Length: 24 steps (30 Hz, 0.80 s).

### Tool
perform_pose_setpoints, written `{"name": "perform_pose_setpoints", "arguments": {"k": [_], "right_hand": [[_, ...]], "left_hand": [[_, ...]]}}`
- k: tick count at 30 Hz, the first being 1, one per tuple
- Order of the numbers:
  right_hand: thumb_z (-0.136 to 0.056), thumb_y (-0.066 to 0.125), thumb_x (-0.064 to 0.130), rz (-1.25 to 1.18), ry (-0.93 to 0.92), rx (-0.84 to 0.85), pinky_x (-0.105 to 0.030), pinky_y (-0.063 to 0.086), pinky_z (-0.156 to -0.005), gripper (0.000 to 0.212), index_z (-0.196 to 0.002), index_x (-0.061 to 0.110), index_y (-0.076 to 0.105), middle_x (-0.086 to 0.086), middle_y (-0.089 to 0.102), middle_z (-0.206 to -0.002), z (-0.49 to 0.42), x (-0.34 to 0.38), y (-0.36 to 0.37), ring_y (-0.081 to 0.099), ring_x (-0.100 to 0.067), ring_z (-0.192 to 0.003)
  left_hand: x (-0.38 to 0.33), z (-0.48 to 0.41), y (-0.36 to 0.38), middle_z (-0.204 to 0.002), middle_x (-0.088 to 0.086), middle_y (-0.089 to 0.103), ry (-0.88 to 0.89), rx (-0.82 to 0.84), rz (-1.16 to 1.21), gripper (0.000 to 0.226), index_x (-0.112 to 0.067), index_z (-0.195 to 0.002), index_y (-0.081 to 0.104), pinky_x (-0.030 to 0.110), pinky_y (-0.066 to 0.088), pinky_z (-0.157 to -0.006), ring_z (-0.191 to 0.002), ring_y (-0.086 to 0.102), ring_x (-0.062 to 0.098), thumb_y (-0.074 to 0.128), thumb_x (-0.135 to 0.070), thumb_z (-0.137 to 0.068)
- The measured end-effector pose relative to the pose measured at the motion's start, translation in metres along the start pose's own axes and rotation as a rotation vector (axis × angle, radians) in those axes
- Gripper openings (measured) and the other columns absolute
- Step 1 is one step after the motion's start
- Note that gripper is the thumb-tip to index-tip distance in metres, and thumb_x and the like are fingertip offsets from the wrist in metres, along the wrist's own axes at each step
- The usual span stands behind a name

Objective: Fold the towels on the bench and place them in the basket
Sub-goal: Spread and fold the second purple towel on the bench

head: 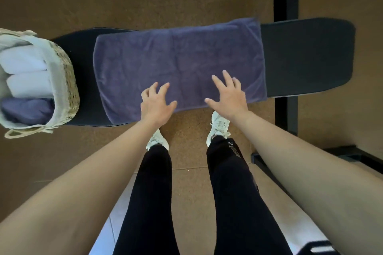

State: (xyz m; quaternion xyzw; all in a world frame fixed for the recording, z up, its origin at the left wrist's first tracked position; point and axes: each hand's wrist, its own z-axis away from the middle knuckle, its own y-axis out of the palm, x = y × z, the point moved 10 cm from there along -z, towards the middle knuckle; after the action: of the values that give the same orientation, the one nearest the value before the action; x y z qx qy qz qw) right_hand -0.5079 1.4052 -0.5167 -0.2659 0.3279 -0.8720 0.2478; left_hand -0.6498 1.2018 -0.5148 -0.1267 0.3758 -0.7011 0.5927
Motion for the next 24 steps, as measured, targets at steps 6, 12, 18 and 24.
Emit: {"name": "perform_pose_setpoints", "arguments": {"k": [6, 12, 18, 24], "right_hand": [[-0.095, 0.052, 0.062, 0.193, -0.020, 0.111, -0.073, 0.018, -0.116, 0.081, -0.160, 0.047, 0.005, 0.007, -0.021, -0.169, -0.027, -0.024, 0.025, -0.015, -0.042, -0.154], [-0.098, 0.051, 0.056, 0.159, 0.015, 0.153, -0.070, 0.025, -0.115, 0.080, -0.159, 0.050, 0.000, 0.007, -0.024, -0.168, -0.005, -0.041, 0.038, -0.014, -0.043, -0.154], [-0.094, 0.061, 0.049, 0.025, 0.063, -0.084, -0.056, 0.041, -0.106, 0.073, -0.158, 0.037, 0.027, -0.006, 0.018, -0.164, -0.006, -0.047, 0.002, 0.025, -0.038, -0.142], [-0.094, 0.068, 0.037, -0.355, 0.567, -0.315, -0.050, 0.041, -0.105, 0.069, -0.152, 0.015, 0.037, -0.012, 0.038, -0.147, -0.027, -0.147, -0.051, 0.037, -0.036, -0.132]], "left_hand": [[-0.026, -0.031, 0.041, -0.169, -0.002, -0.026, 0.100, 0.081, -0.243, 0.089, -0.053, -0.159, 0.002, 0.068, 0.023, -0.116, -0.155, -0.010, 0.046, 0.060, -0.062, -0.093], [-0.021, -0.013, 0.064, -0.169, 0.002, -0.026, 0.188, 0.079, -0.374, 0.095, -0.053, -0.159, -0.003, 0.076, 0.018, -0.114, -0.153, -0.014, 0.051, 0.063, -0.061, -0.090], [-0.039, -0.017, 0.043, -0.169, 0.010, 0.012, 0.186, -0.046, -0.373, 0.082, -0.039, -0.159, 0.028, 0.068, 0.025, -0.115, -0.153, 0.011, 0.047, 0.068, -0.046, -0.088], [-0.128, -0.048, 0.032, -0.166, 0.007, 0.028, 0.389, -0.060, -0.332, 0.064, -0.027, -0.155, 0.040, 0.056, 0.042, -0.108, -0.146, 0.028, 0.037, 0.060, -0.041, -0.095]]}}
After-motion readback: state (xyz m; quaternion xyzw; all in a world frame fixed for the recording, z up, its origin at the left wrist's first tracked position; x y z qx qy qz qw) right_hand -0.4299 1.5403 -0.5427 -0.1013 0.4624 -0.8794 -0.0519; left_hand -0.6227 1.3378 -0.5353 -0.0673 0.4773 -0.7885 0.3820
